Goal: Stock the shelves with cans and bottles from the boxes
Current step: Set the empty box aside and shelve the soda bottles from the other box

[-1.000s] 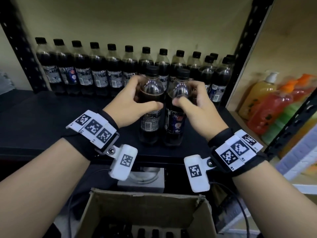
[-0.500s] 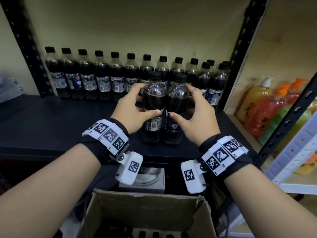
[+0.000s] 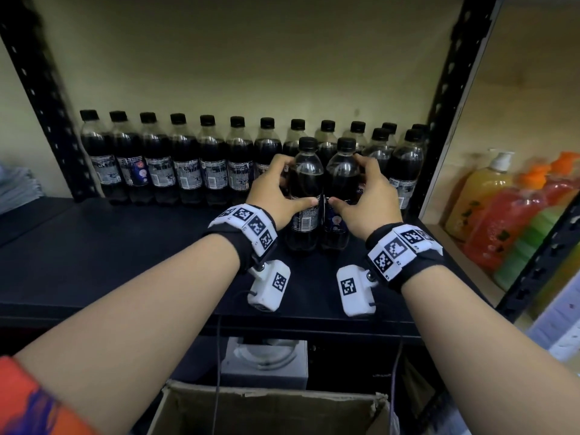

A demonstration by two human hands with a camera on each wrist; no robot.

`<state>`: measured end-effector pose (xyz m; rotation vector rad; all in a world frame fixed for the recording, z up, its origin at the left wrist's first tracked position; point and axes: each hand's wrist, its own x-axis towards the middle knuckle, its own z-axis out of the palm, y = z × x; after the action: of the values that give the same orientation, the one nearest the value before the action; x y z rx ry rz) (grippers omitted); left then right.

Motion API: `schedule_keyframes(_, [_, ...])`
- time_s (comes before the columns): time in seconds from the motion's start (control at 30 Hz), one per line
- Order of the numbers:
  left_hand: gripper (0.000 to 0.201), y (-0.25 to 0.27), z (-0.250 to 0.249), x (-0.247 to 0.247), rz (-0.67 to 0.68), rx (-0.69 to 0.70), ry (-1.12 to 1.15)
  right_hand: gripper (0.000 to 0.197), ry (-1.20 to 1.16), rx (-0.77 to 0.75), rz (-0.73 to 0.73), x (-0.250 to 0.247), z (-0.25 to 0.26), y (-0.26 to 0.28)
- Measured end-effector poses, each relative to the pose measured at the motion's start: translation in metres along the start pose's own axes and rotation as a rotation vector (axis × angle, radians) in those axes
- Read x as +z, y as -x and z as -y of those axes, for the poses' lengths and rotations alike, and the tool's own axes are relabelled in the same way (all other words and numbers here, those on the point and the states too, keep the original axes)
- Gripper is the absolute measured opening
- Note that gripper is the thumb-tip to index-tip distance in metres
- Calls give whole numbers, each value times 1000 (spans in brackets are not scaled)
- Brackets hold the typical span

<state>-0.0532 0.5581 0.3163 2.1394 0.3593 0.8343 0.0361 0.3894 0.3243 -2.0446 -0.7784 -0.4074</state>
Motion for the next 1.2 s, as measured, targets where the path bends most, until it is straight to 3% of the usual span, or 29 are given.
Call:
schedule_keyframes(0.17, [63,-30,0,18,-38,17,-32,80,-2,53,-25,10,-13,-31])
schedule_keyframes(0.53, [75,-77,19,38,-143,-16,-82,71,17,52,-76,35,-14,-58])
schedule_keyframes(0.93, [81,-80,23,42,-150,-20,-70,89,212,63,-78,42,-9,-59])
schedule_keyframes(1.2, [84,-80,21,44,-150,-35,-77,80,187,57,-30,30,-11,-48])
